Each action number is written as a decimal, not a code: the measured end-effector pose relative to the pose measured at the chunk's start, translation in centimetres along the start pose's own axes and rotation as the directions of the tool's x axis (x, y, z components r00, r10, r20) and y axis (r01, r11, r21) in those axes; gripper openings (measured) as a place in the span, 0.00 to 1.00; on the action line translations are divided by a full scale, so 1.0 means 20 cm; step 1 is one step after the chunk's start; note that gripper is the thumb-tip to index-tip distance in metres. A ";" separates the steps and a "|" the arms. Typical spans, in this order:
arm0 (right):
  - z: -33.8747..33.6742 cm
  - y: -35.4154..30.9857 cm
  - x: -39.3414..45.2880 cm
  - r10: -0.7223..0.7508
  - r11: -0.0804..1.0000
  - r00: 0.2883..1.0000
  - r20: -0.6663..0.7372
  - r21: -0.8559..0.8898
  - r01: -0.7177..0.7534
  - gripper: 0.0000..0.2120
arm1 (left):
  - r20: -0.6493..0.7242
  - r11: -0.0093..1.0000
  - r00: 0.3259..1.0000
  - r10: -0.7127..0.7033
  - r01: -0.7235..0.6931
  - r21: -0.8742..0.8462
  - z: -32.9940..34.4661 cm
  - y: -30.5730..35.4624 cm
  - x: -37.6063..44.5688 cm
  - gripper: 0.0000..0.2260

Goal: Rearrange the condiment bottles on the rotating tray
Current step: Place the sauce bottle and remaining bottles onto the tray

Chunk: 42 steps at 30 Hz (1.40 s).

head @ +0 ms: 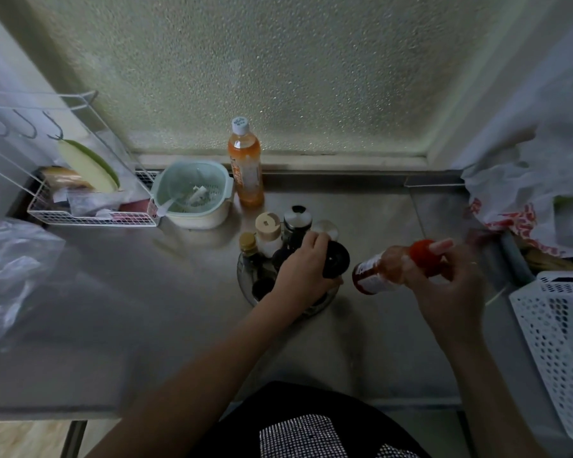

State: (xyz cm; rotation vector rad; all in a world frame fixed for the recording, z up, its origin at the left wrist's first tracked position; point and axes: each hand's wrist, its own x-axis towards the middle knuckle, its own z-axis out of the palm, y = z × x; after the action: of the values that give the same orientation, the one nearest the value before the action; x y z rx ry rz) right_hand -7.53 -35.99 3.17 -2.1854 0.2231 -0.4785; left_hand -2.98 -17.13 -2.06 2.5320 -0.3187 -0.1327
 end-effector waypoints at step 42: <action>0.86 -0.48 0.06 -0.200 0.913 0.554 0.808 -0.051 0.404 0.11 | -0.428 0.971 0.878 -0.215 0.146 -0.187 -0.15 -0.50 -0.47 0.14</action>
State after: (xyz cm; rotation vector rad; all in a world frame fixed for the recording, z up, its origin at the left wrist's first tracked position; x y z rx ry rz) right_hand 0.58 -18.01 1.60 -2.4539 -0.6452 0.4112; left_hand -9.58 -5.04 -5.02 2.3511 0.1102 0.3408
